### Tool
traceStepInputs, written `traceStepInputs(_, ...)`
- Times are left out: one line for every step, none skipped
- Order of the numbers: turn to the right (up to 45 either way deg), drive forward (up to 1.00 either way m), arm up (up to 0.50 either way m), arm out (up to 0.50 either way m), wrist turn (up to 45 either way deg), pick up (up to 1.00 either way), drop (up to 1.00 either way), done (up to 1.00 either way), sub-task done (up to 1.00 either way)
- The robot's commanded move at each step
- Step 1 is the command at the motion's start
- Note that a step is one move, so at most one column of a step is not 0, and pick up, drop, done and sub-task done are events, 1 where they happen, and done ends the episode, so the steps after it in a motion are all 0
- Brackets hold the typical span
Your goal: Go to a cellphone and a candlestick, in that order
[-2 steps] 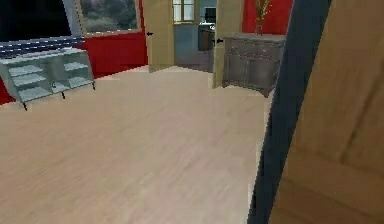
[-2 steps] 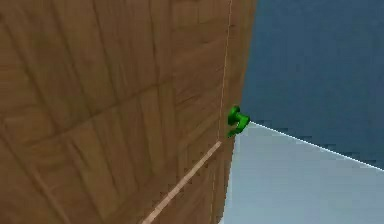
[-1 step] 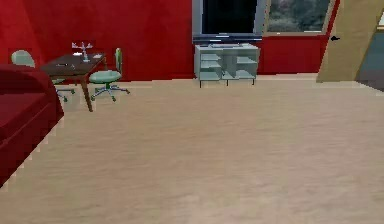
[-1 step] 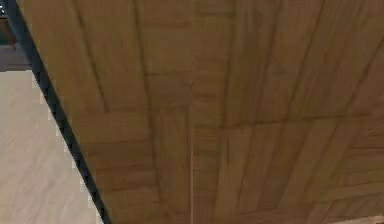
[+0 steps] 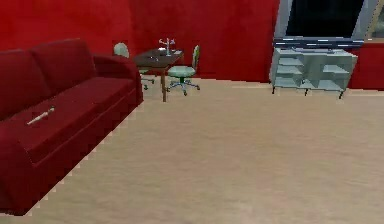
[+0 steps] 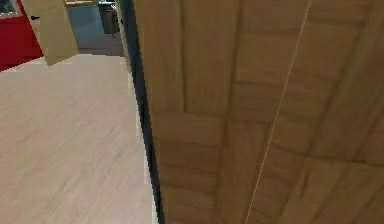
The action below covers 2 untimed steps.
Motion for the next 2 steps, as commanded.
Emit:
traceStepInputs(0.0, 1.0, 0.0, 0.0, 0.0, 0.0, 0.0, 0.0, 0.0)
traceStepInputs(0.0, 1.0, 0.0, 0.0, 0.0, 0.0, 0.0, 0.0, 0.0)
